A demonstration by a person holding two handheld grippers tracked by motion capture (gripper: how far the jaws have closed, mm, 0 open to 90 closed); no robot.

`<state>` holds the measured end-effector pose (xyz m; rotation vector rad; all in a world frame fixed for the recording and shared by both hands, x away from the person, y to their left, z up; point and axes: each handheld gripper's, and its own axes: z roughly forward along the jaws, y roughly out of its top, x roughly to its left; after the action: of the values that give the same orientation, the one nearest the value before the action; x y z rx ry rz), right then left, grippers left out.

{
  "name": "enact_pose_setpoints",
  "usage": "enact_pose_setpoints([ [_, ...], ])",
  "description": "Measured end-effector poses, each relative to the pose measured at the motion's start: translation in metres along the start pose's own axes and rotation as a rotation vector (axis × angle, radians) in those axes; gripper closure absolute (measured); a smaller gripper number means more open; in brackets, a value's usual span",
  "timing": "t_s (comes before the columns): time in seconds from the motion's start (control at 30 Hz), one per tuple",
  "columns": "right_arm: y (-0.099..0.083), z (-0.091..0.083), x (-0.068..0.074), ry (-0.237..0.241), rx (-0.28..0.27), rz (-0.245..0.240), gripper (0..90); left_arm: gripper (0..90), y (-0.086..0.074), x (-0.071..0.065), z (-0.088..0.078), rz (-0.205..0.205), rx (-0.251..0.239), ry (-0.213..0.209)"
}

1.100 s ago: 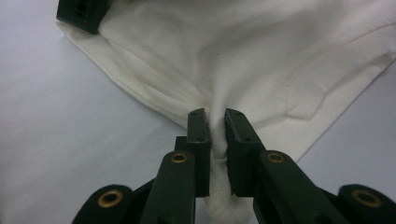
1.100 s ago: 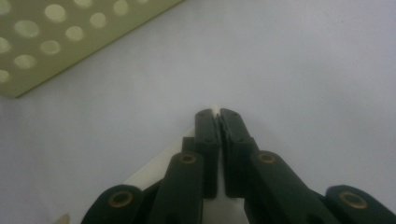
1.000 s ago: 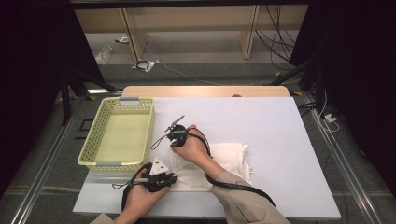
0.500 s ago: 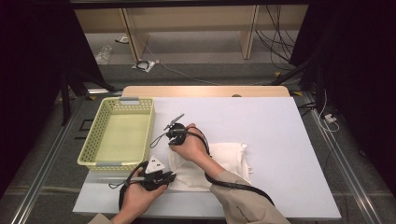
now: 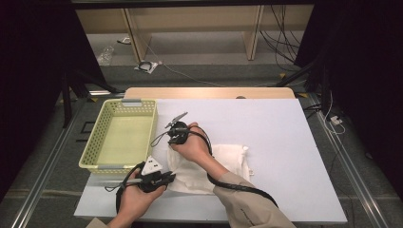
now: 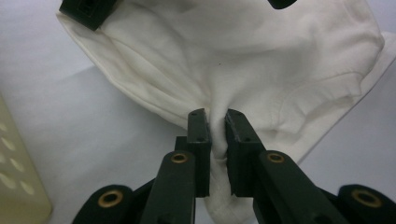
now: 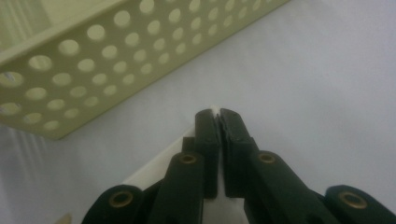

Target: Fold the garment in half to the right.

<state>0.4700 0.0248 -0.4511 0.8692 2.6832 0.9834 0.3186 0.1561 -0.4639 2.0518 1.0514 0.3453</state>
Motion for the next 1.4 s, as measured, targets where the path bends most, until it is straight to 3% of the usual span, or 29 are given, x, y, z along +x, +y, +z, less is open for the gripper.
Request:
enact_pose_setpoints([
  [0.67,0.022,-0.015,0.005,0.006,-0.096,0.004,87.4,80.9,0.009,0.01,-0.021,-0.007,-0.047,0.033],
  [1.4,0.038,-0.017,0.011,0.018,-0.144,-0.008,87.4,81.0,0.013,0.02,-0.037,-0.04,-0.087,0.036],
])
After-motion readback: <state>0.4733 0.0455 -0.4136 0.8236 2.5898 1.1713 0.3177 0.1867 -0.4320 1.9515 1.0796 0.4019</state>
